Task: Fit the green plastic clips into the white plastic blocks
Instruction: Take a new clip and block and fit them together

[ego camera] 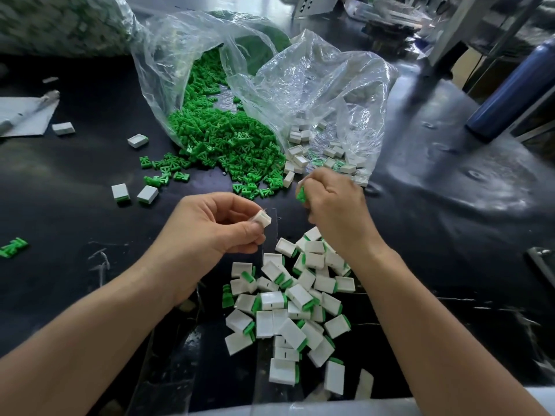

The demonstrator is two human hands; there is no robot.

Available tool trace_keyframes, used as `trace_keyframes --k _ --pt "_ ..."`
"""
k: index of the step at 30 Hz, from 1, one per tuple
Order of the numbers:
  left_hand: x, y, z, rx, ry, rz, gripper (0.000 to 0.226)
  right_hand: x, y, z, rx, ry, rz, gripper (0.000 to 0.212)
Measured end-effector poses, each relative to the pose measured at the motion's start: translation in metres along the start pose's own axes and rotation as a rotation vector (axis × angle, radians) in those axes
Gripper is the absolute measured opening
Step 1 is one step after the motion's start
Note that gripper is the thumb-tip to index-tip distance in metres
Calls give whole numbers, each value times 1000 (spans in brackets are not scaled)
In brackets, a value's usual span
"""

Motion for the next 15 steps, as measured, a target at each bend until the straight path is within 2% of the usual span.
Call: trace_keyframes --k 3,8,10,15 --pt "0 -1 -1 2 11 -6 12 -3 -12 0 -25 49 -29 31" --pt "-1 1 -1 -2 16 7 17 1 -19 -4 -61 316 -187 16" --pt "0 1 -1 -8 33 5 15 5 -21 -5 -47 399 -263 17" --pt "0 1 -1 -10 83 12 11 12 -22 -3 -25 391 -328 26"
Point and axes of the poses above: each hand's wrist, its own y-axis towards the middle knuckle, its own x-axis out of the palm, z = x × y, the point moved 4 cm from there along y, towards the middle knuckle, and after that the axes turned 5 degrees about y, right-handed, at the moved point
